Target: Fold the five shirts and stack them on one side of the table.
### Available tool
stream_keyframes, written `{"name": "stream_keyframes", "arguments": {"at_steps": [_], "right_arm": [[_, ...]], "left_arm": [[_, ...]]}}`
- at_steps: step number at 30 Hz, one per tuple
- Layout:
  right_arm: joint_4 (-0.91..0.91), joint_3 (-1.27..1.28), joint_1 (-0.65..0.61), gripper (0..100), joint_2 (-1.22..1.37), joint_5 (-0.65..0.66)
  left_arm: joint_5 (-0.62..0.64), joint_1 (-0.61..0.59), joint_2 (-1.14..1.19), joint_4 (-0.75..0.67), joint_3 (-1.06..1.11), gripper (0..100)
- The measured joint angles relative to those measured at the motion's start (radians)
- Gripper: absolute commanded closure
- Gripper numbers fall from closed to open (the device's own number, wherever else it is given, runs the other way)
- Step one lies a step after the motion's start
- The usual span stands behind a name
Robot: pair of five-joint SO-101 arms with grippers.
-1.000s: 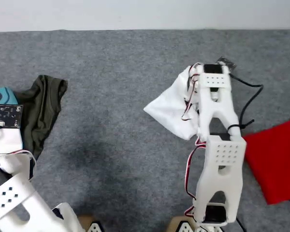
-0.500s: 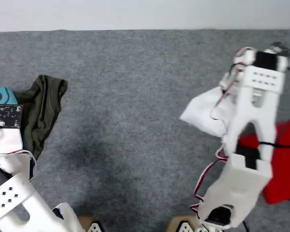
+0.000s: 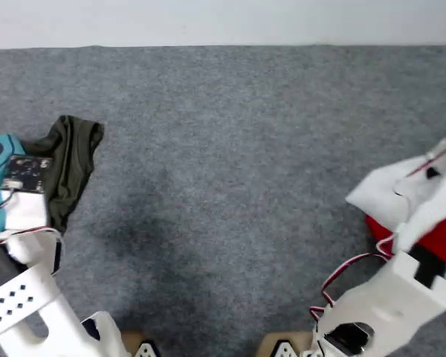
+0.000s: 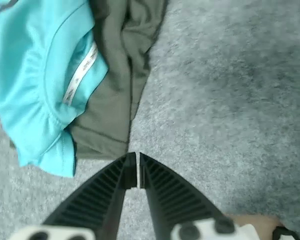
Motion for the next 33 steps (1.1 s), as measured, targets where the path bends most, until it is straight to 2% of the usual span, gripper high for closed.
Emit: {"name": "stream_keyframes", "arguments": {"at_steps": [11, 18, 20, 26, 30, 33], "right_arm": [[0.000, 0.000, 0.215, 99.1, 0.009, 0.227], [0.000, 0.000, 0.310, 98.3, 0.173, 0.333], [0.006, 0.000, 0.321, 93.0, 0.195, 0.368], [0.009, 0.000, 0.336, 66.3, 0.170, 0.368], [0.009, 0.000, 0.334, 64.7, 0.054, 0.358], [0.009, 0.000, 0.325, 69.9, -0.040, 0.354]], "left_arm": [[0.032, 0.080, 0.000, 0.000, 0.000, 98], [0.032, 0.083, 0.000, 0.000, 0.000, 98], [0.032, 0.083, 0.000, 0.000, 0.000, 98], [0.032, 0.083, 0.000, 0.000, 0.000, 98], [0.032, 0.083, 0.000, 0.000, 0.000, 98], [0.032, 0.083, 0.000, 0.000, 0.000, 98]]}}
